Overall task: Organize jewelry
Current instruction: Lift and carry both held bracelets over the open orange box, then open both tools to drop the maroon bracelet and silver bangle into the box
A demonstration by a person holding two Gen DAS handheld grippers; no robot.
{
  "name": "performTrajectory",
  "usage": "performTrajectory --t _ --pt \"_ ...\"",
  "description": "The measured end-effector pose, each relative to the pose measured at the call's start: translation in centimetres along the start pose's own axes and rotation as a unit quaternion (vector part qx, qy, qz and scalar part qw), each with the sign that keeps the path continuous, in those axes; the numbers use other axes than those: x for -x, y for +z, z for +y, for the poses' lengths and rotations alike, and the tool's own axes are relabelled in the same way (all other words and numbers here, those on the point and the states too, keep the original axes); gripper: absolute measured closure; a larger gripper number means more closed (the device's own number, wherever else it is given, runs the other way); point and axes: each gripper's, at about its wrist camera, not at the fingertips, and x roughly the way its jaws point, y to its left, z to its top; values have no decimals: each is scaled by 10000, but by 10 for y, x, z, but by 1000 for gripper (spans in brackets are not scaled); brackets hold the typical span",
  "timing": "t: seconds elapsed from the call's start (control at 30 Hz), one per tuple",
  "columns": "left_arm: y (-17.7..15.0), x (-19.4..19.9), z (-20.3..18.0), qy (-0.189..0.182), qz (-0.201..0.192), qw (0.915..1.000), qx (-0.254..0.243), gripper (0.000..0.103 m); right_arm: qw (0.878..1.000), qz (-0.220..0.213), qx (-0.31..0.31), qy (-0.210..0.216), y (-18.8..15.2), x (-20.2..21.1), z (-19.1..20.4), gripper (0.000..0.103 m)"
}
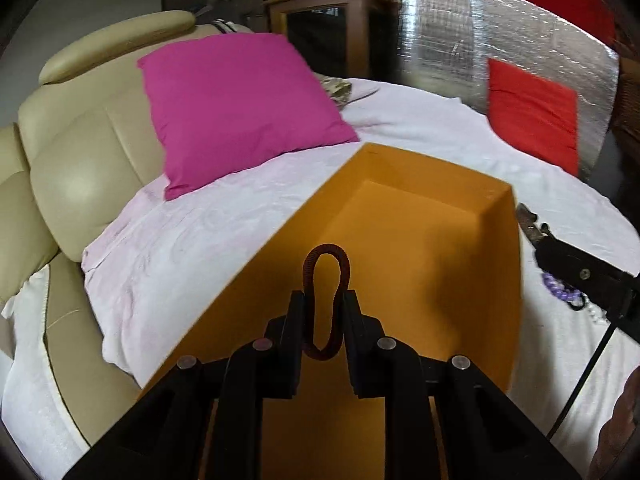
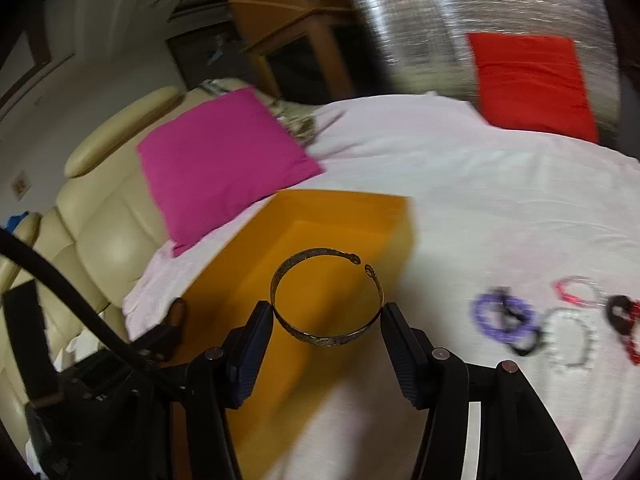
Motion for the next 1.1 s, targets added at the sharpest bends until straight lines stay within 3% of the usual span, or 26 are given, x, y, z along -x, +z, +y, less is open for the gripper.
performTrajectory --t 0.07,0.13,0.17,0.2,0.37,0.6,1.1 --pt "-1 0 4 173 -49 9998 -10 82 9999 137 65 56 0 -11 13 43" --pt "0 1 6 261 -123 9996 -15 73 9996 271 70 84 -1 -25 18 43" --pt "1 2 6 286 -149 9995 -6 60 9994 316 19 114 -2 -28 18 40" --pt "1 3 6 333 -213 9992 10 54 9991 377 -55 175 -1 -34 19 33" --pt "3 15 -2 382 -445 9982 -128 53 9994 123 -234 211 1 -19 5 33" --pt "8 25 -22 95 -608 9979 -220 52 9989 -245 -323 -242 3 18 -33 33" --pt "0 43 -104 -463 -737 9927 -833 49 9874 -433 -960 -1180 -14 91 -140 33"
